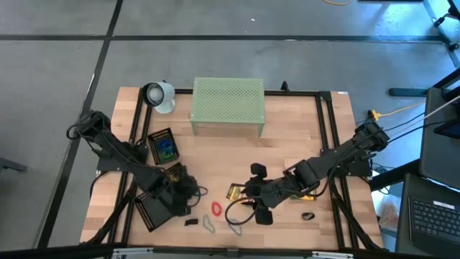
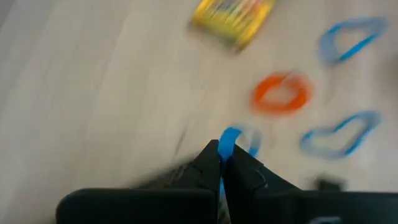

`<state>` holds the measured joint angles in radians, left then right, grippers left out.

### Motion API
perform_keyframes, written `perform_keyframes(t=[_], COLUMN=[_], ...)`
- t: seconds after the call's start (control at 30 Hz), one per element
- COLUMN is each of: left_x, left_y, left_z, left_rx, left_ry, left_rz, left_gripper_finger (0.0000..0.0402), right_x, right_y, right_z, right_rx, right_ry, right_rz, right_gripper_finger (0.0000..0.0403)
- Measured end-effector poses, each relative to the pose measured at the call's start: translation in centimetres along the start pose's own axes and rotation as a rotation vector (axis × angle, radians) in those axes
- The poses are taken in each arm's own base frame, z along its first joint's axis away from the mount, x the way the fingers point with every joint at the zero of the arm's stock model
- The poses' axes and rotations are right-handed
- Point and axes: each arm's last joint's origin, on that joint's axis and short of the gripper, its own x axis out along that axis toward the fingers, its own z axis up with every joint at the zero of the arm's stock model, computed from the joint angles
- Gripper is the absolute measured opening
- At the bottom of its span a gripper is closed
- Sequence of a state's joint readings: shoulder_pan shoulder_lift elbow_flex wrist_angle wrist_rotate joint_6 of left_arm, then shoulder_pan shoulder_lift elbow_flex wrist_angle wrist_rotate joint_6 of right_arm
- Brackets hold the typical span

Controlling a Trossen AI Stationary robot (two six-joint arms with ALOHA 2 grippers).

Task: Pick & Place Office Desk Supplies
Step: Put the blue rubber band into the middle black bin

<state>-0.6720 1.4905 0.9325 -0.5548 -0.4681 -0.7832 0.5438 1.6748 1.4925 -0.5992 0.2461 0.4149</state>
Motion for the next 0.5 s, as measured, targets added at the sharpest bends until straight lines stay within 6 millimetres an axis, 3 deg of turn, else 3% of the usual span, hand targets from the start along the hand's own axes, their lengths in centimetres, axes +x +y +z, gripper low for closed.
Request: perform_keyframes(t=[0.3,0.5], left_x=[-1.8,-2.2], left_y=[3.4,3.8], left_z=[-2.5,-3.0], left_rx=[-0.148,-0.199], left_ry=[0.258,0.282], left_rz=[0.283,0.348], left_gripper_finger=[0.0004,0.0015], right_x=[0.2,0.2], right_y=[0.2,0.2], right_z=[-0.2,-0.2], right_rx=[-0.009,-0.009], right_ry=[0.005,0.003], right_rz=[-0.003,-0.005], right_gripper_finger=[0.0156,0.0156])
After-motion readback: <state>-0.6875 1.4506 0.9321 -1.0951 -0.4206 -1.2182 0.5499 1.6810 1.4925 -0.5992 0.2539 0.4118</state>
